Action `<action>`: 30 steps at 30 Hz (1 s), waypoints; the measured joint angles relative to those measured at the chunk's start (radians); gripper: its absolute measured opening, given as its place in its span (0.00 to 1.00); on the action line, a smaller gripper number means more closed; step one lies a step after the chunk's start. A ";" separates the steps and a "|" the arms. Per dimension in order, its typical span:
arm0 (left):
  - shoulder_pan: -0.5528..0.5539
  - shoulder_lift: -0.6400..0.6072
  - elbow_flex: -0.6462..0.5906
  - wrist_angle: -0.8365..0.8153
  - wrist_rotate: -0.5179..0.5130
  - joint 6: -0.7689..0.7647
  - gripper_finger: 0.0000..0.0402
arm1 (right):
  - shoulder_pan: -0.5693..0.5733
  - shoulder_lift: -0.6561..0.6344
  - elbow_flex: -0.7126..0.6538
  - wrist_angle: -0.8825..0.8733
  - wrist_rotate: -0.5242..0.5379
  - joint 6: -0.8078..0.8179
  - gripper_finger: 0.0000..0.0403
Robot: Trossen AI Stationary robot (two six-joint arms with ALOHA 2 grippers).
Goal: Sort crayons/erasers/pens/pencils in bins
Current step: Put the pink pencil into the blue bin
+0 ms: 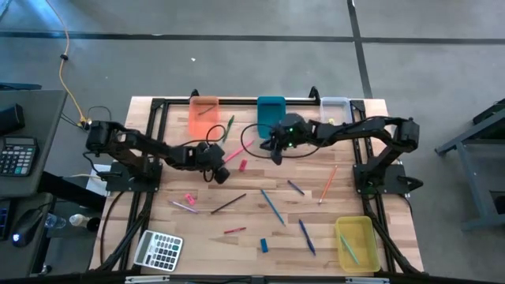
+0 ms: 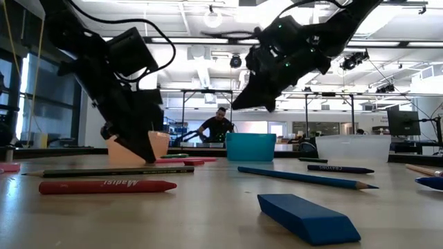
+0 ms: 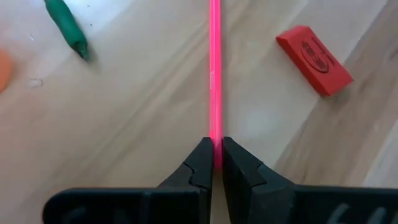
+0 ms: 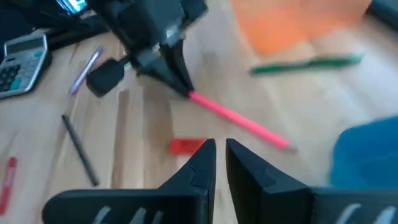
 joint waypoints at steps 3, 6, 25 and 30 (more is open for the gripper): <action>-0.030 -0.001 -0.018 0.028 -0.033 -0.018 0.02 | 0.038 0.048 0.000 0.007 0.000 0.033 0.09; -0.054 -0.001 -0.038 0.068 -0.054 -0.017 0.02 | 0.070 0.085 0.000 0.010 0.050 0.034 0.15; -0.197 0.000 -0.049 0.184 -0.124 0.100 0.02 | 0.106 0.096 0.000 -0.068 0.091 -0.283 0.36; -0.199 0.000 -0.047 0.226 -0.126 0.116 0.02 | 0.133 0.096 0.003 -0.072 0.114 -0.322 0.36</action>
